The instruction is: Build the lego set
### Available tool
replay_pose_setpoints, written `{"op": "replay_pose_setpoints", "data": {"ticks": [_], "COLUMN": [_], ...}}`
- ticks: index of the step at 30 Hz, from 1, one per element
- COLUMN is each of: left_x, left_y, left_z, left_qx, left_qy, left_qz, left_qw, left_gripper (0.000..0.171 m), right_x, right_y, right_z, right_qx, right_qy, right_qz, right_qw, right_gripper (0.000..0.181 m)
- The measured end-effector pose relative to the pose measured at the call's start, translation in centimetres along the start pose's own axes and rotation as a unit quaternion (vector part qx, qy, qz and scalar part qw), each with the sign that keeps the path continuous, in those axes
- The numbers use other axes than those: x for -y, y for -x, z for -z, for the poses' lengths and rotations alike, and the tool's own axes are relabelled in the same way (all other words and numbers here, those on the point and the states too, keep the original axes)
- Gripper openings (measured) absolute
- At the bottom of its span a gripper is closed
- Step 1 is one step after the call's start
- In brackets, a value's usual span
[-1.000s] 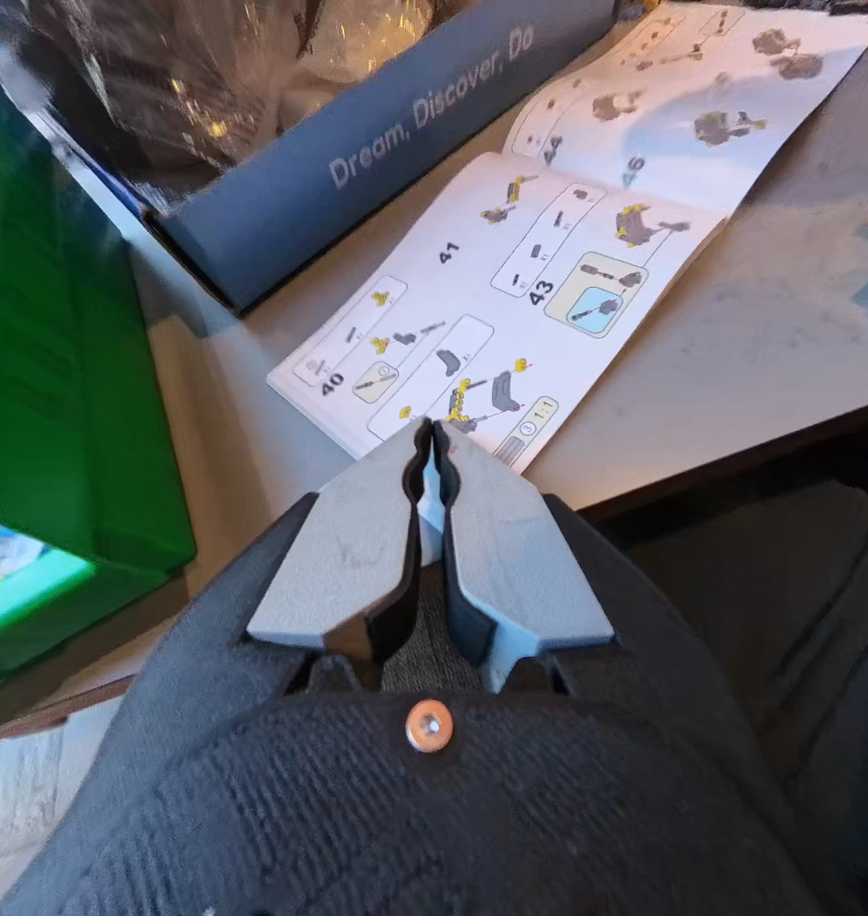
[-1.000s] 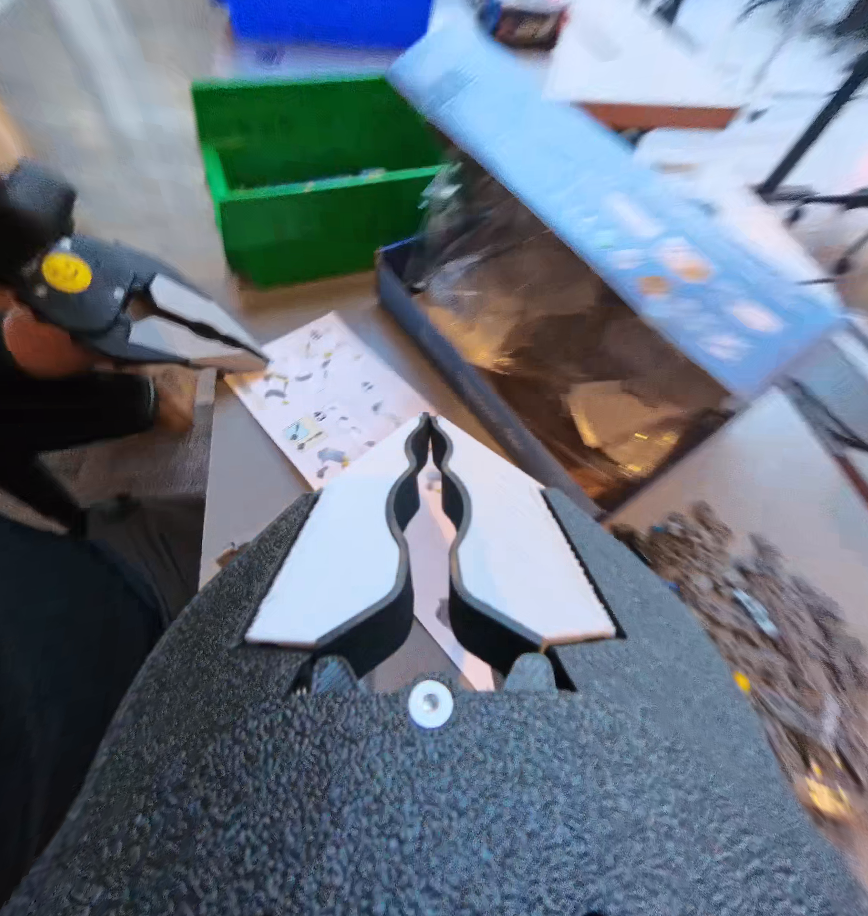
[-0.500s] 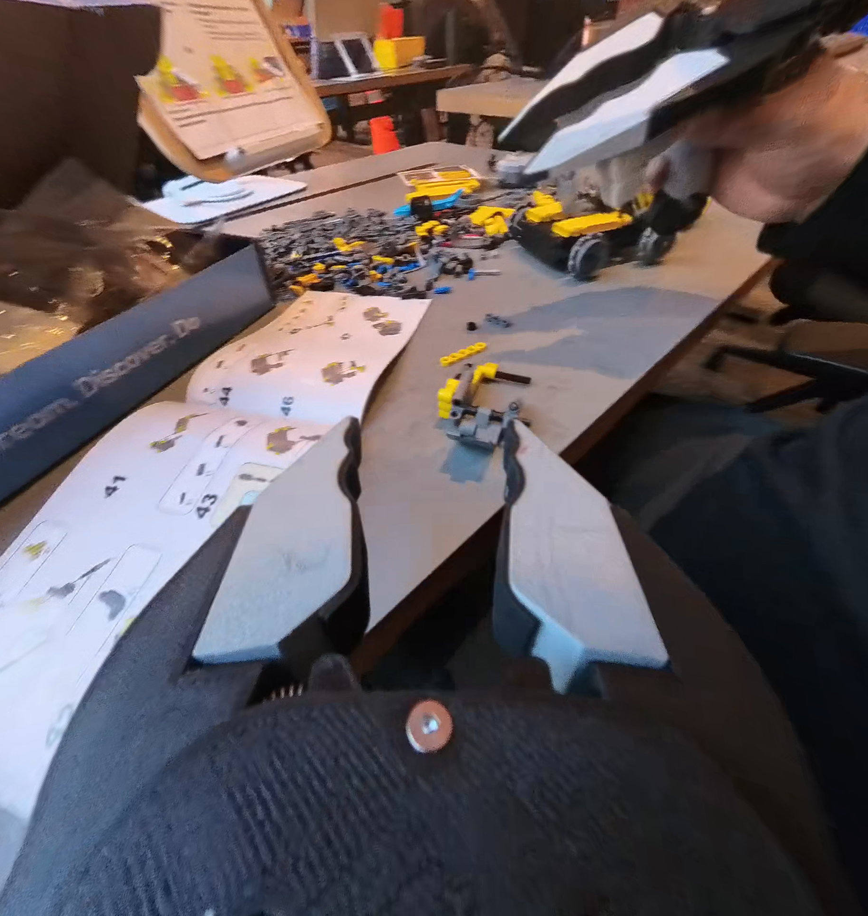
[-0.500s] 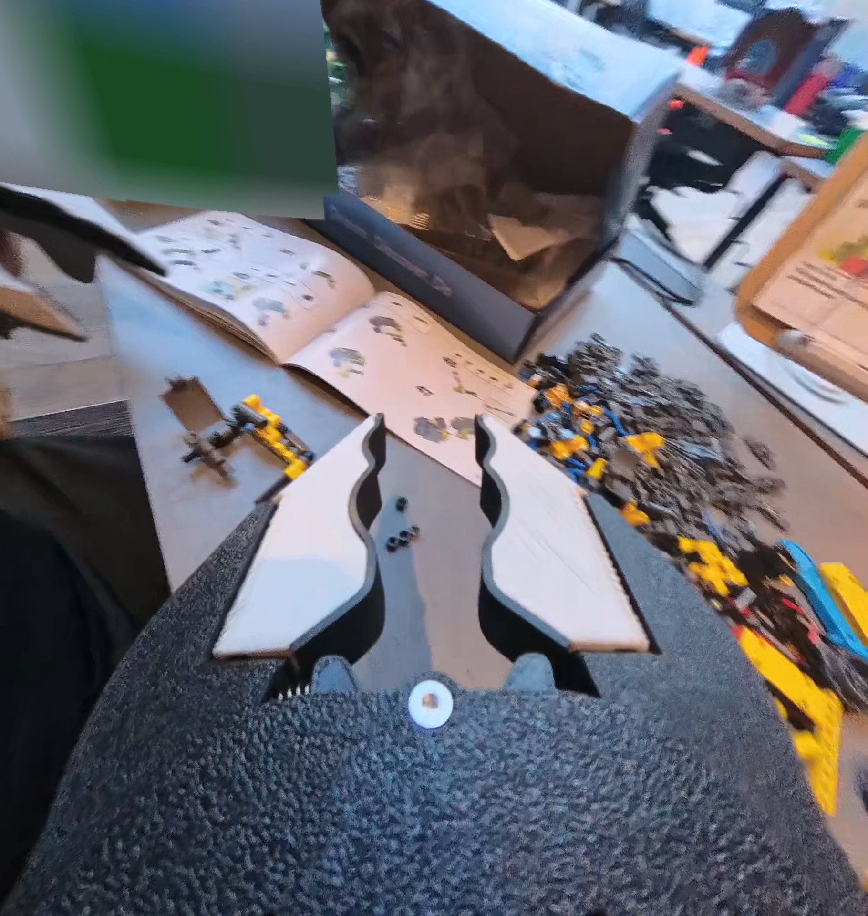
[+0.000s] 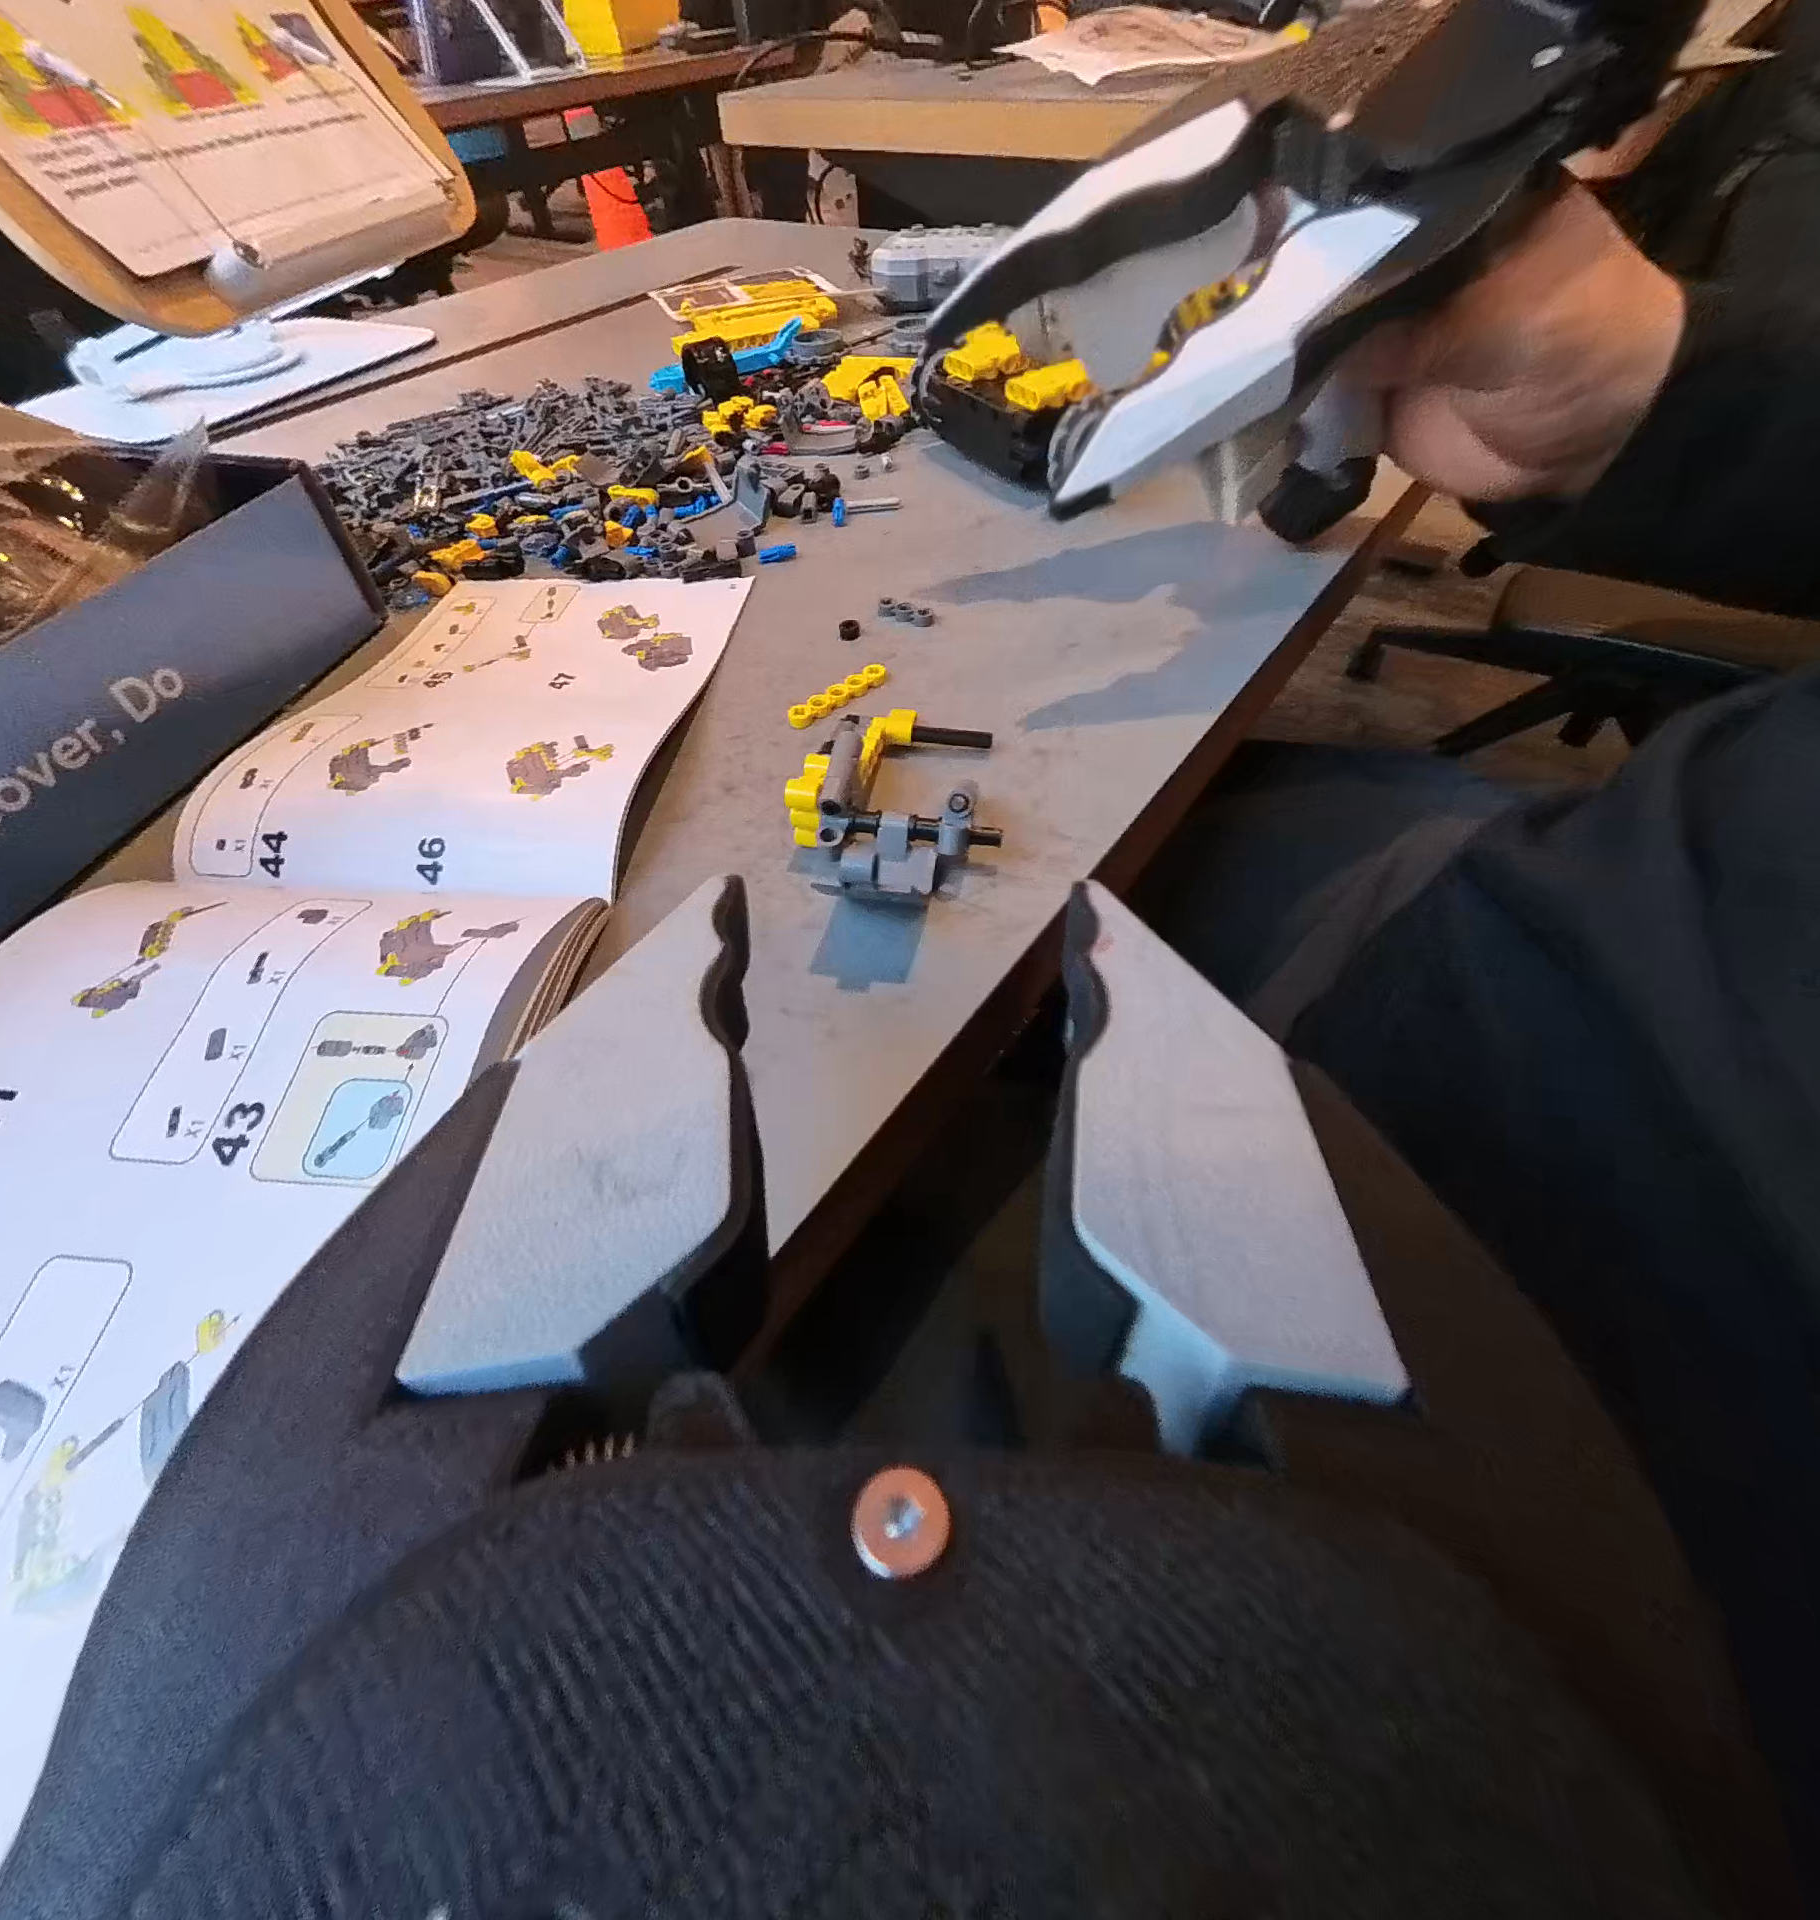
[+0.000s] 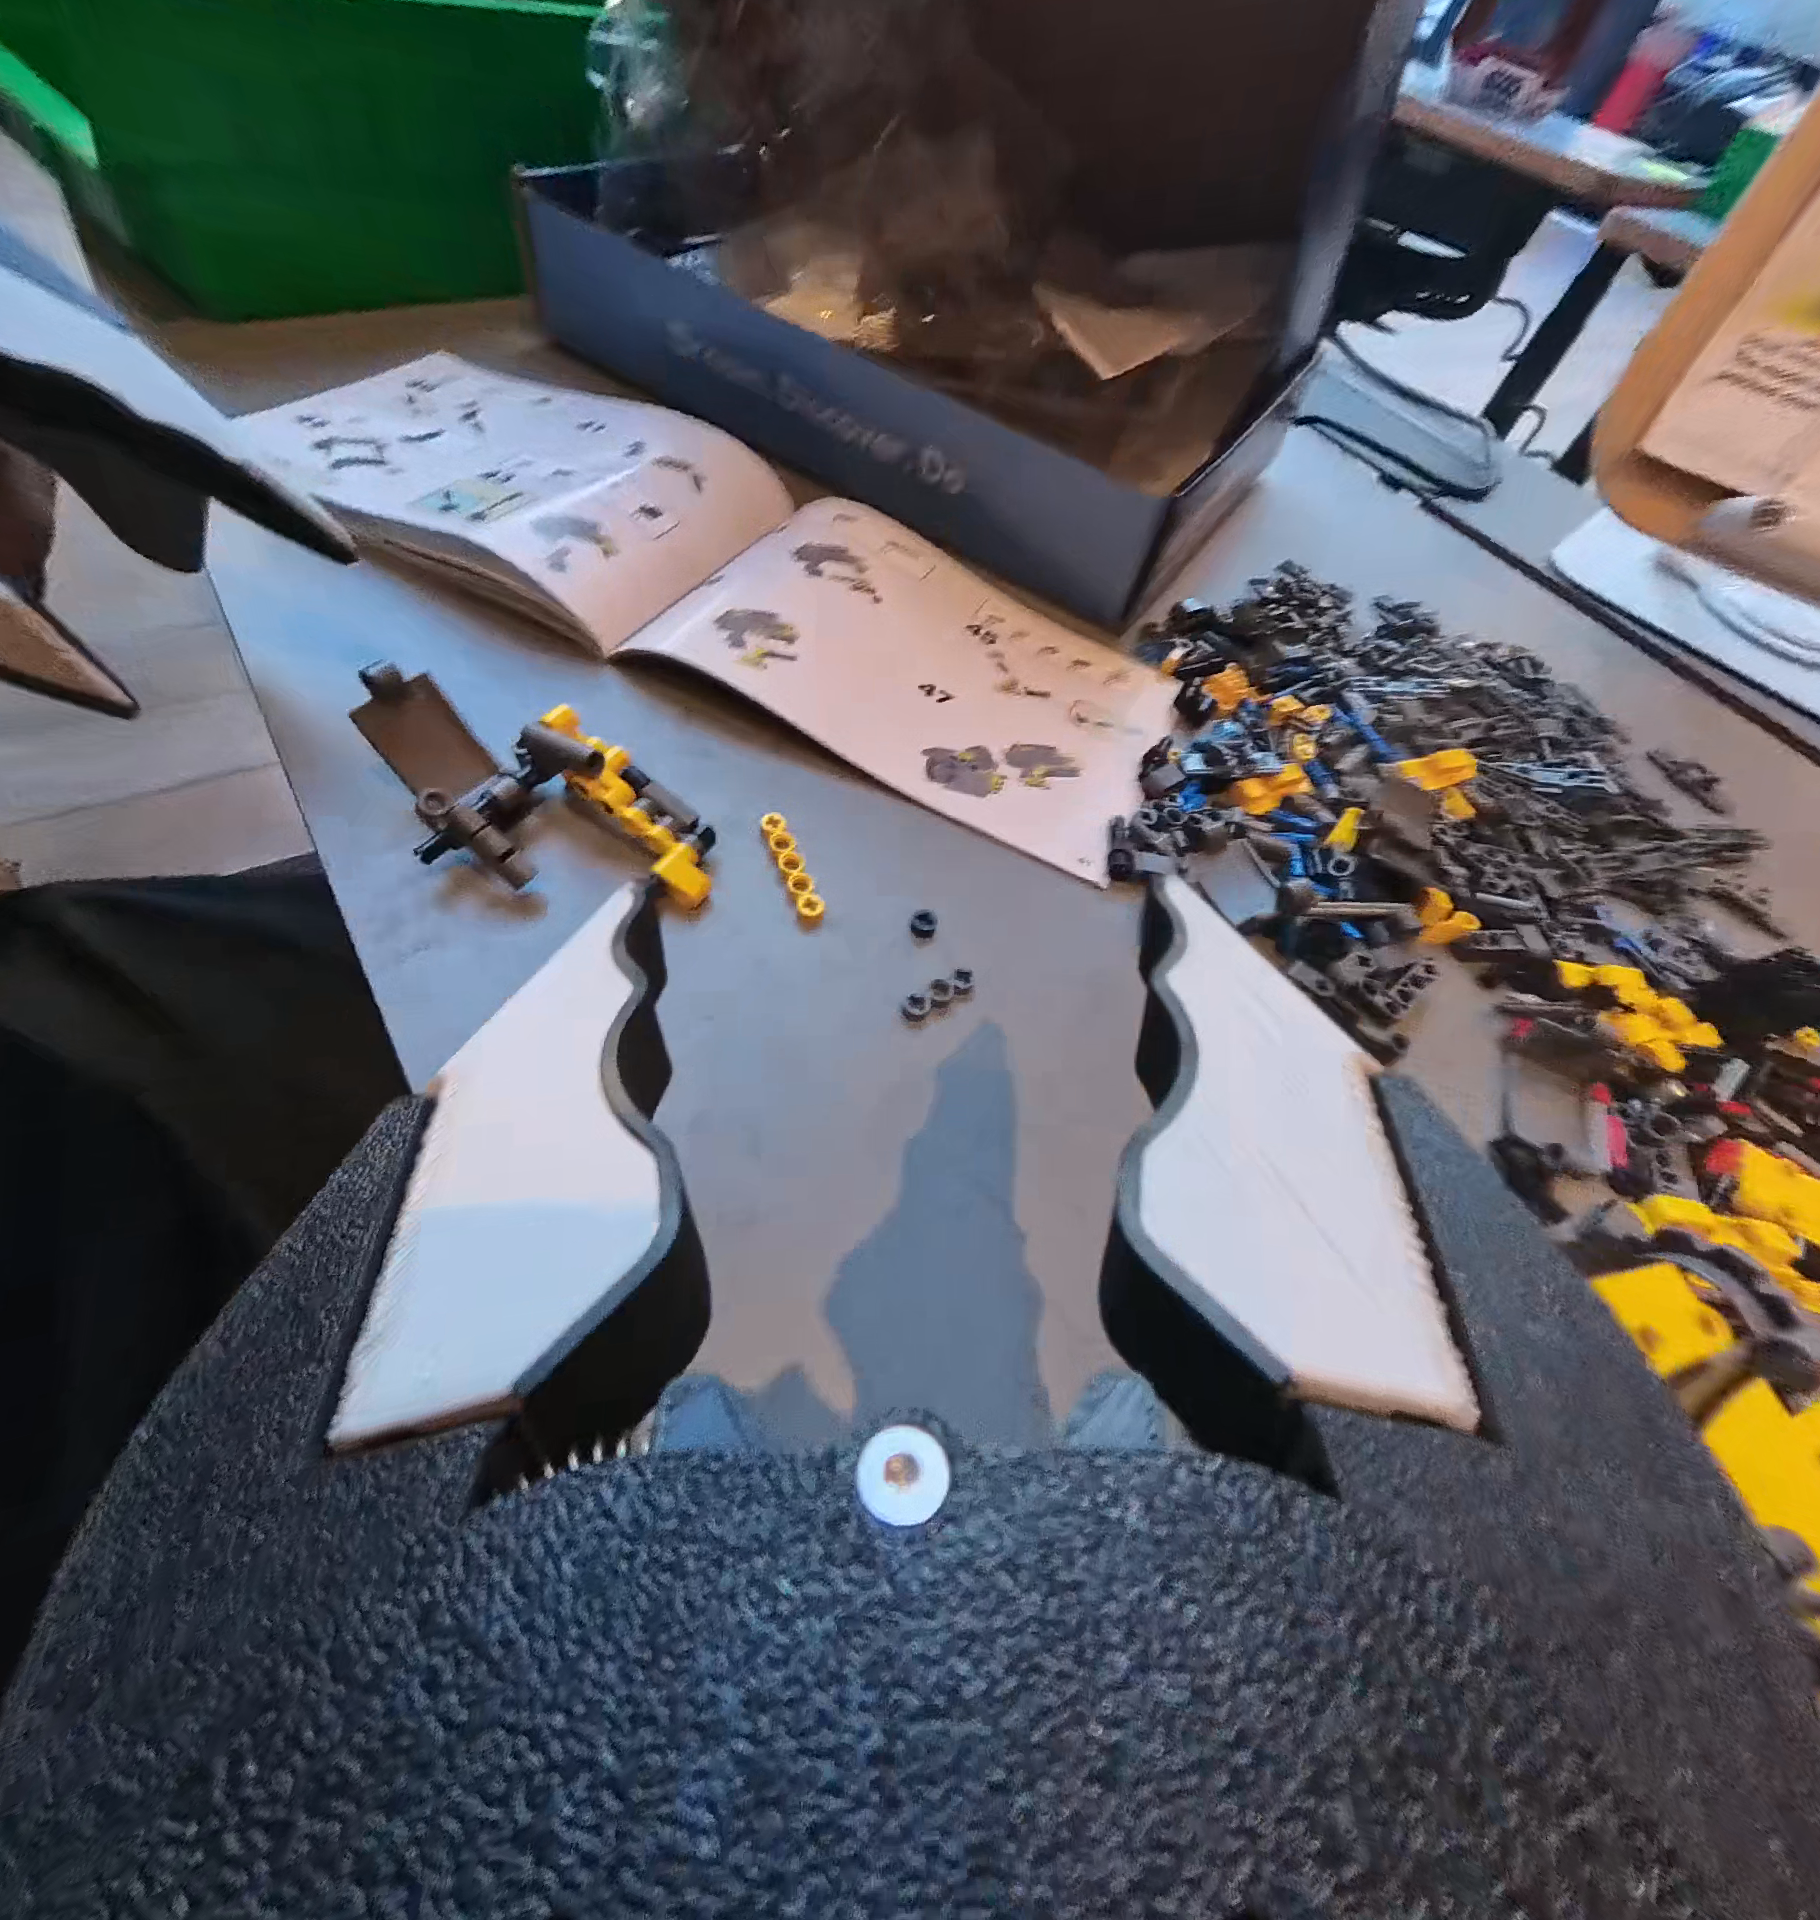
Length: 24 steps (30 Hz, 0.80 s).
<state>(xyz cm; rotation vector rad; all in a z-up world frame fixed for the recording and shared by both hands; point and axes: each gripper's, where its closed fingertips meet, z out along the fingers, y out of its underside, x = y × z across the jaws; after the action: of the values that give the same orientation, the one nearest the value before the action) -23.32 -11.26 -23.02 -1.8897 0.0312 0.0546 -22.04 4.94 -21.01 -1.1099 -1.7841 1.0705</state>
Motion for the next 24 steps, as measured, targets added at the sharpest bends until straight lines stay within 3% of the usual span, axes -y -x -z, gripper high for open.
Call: {"op": "replay_pose_setpoints", "data": {"ticks": [8,11,14,21,24], "left_x": [0.0,0.7,1.0,0.4,0.1], "left_y": [-0.5,-3.0,-3.2,-1.6,-2.2], "left_z": [-0.2,0.2,-0.2,-0.7,-0.8], "left_qx": [-0.009,-0.071,-0.065,-0.011,-0.025], "left_qy": [0.004,-0.01,-0.021,0.004,0.017], "left_qz": [0.007,0.007,-0.017,-0.037,-0.046], "left_qw": [1.0,0.997,0.997,0.999,0.999], "left_gripper": [0.072,0.077,0.1,0.087,0.076], "right_x": [-0.8,-1.5,-2.2,-1.1,-1.1], "right_y": [0.9,2.4,2.9,3.7,4.6], "right_z": [-0.9,-1.4,-2.0,-1.3,-1.1], "right_qx": [0.036,0.085,0.103,0.137,0.147], "right_qy": [0.022,0.053,0.077,0.04,0.037], "right_qz": [-0.023,-0.049,-0.048,-0.041,-0.009], "right_qw": [0.999,0.994,0.991,0.989,0.988], "right_gripper": [0.091,0.089,0.084,0.078,0.073]}}
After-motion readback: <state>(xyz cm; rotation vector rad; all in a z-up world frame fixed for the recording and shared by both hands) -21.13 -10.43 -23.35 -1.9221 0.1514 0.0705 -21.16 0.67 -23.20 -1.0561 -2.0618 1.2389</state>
